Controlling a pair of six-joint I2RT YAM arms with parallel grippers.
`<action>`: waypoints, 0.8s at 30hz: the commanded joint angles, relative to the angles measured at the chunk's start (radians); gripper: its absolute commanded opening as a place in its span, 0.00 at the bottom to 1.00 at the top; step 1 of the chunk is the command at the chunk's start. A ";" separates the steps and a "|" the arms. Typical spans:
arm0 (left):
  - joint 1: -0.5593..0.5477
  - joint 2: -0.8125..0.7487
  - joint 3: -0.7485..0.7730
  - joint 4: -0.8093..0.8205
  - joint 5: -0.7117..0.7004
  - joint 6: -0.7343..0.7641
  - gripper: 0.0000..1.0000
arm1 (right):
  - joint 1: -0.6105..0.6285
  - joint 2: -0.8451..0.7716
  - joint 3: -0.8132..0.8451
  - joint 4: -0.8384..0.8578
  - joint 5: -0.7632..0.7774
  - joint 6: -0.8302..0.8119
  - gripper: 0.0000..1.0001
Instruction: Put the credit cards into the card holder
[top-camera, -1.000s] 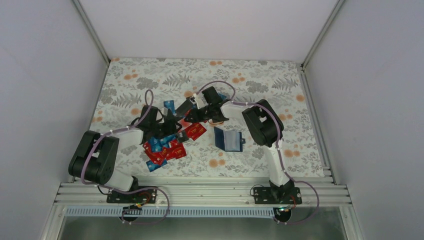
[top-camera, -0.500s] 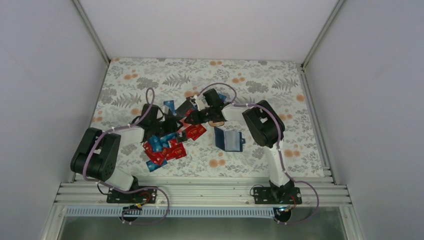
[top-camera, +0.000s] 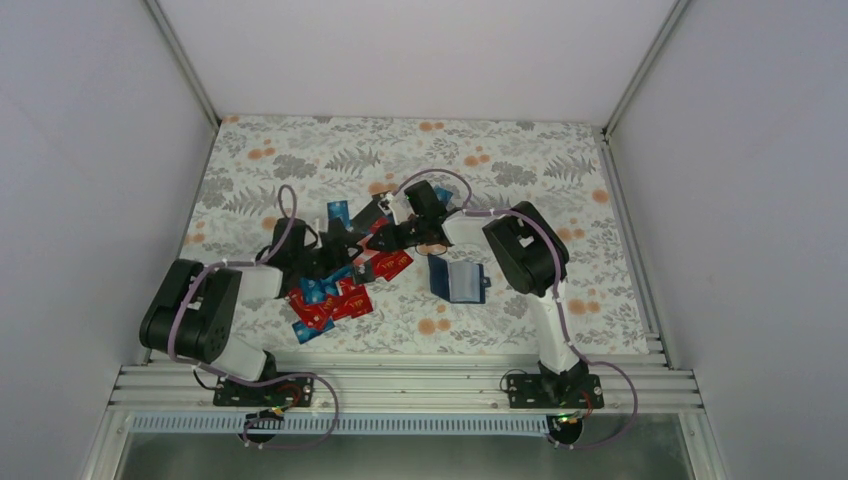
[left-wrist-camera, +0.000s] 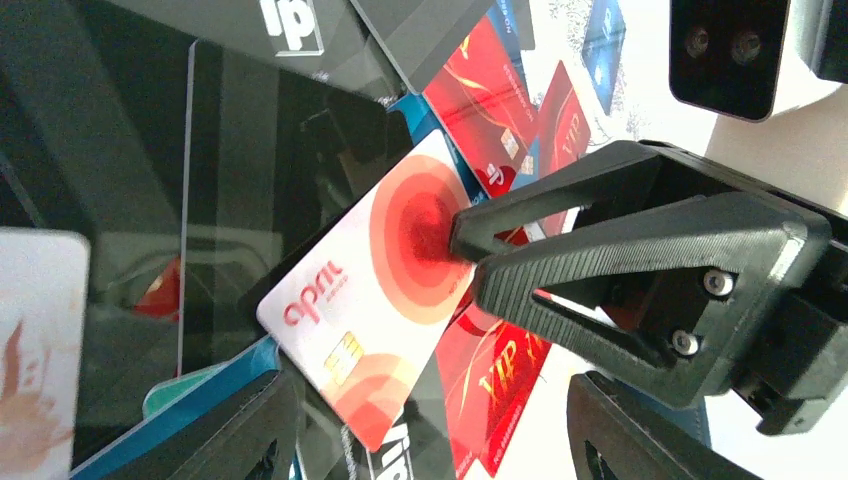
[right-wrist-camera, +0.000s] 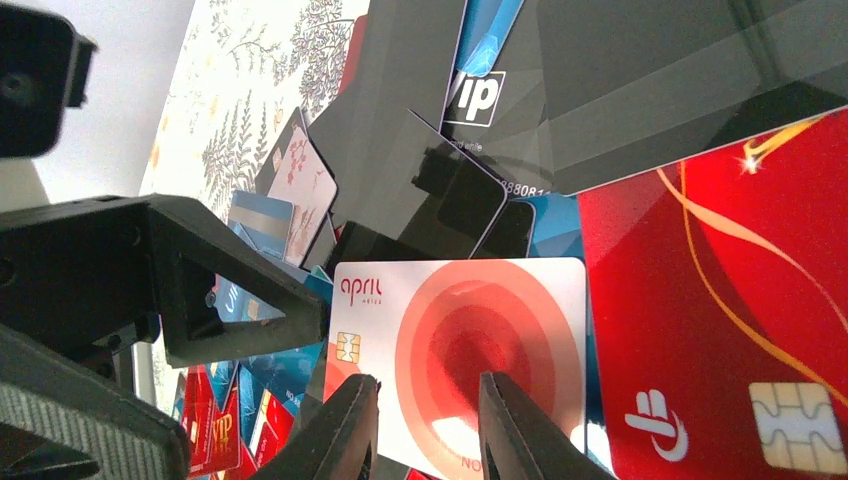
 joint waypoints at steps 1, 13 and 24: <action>0.042 -0.024 -0.075 0.169 0.099 -0.121 0.68 | 0.032 0.054 -0.068 -0.144 0.058 0.011 0.29; 0.060 -0.010 -0.004 -0.061 0.007 -0.050 0.68 | 0.032 0.055 -0.077 -0.146 0.057 0.007 0.29; 0.059 0.024 0.063 -0.121 -0.087 0.014 0.68 | 0.033 0.055 -0.086 -0.142 0.048 0.002 0.28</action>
